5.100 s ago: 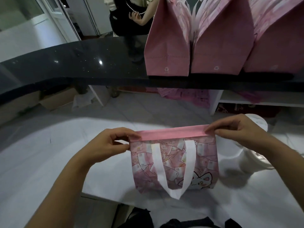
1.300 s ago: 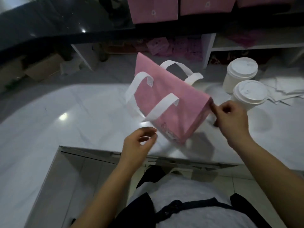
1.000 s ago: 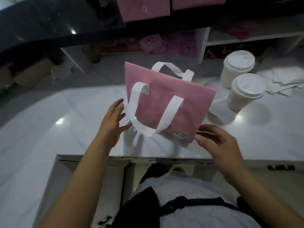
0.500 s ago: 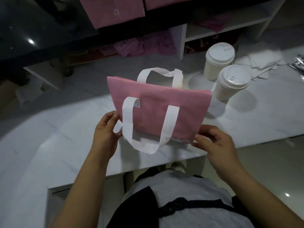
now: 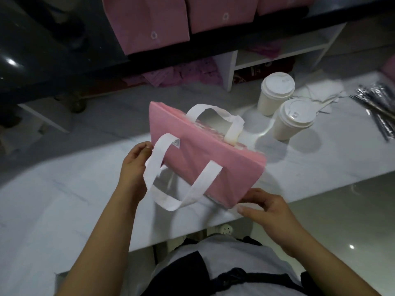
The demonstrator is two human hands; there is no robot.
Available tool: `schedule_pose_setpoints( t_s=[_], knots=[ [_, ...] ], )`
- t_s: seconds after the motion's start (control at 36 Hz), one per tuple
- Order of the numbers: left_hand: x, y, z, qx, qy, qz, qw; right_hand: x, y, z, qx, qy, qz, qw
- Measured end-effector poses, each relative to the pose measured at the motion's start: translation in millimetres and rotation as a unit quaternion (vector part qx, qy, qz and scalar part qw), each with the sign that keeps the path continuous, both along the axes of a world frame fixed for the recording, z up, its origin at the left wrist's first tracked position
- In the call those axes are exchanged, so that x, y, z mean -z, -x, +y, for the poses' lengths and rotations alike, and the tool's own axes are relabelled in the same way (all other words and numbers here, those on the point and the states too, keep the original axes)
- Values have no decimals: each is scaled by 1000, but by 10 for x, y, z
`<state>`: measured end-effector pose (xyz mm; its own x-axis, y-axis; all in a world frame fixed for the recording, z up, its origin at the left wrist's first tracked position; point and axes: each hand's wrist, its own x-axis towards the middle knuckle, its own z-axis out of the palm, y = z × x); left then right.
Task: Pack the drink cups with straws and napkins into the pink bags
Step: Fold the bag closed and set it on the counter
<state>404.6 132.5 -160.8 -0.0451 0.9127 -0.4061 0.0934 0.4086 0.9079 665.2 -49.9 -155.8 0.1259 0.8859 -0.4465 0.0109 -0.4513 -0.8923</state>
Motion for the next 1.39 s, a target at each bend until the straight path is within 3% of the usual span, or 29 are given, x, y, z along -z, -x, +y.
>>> schedule_pose_setpoints(
  t_s=[0.08, 0.28, 0.33, 0.42, 0.56, 0.67, 0.75, 0.83, 1.03, 1.22, 1.39],
  knots=[
    [-36, -60, 88, -43, -2, -46, 998, -107, -106, -13, -19, 5, -12, 1000],
    [145, -242, -86, -127, 9, -228, 965, -214, -577, 126, 141, -63, -79, 985],
    [292, -325, -276, -120, 0, -193, 974, -185, -678, 257, 143, -68, -103, 982],
    [461, -460, -612, -72, -32, -74, 994, -112, -737, 507, 75, -44, -104, 991],
    [484, -636, -1007, -13, -9, -48, 999, 29, -635, 957, -54, 24, -34, 998],
    [467, -726, -1024, -20, 32, -97, 995, 47, -513, 1186, -123, 41, -6, 992],
    [455, -806, -920, -52, 72, -161, 983, 148, -508, 1303, -112, 46, 22, 992],
    [460, -864, -865, -89, 77, -166, 979, 249, -529, 1368, -96, 78, 60, 991],
    [440, -782, -852, -173, 183, -219, 943, 372, -265, 1283, -99, 84, 92, 987],
    [374, -663, -981, -146, 114, -227, 956, 381, 74, 1174, -99, 34, 168, 980],
    [336, -480, -1242, -217, 71, -231, 946, 274, 311, 1149, -152, 40, 179, 971]
  ],
)
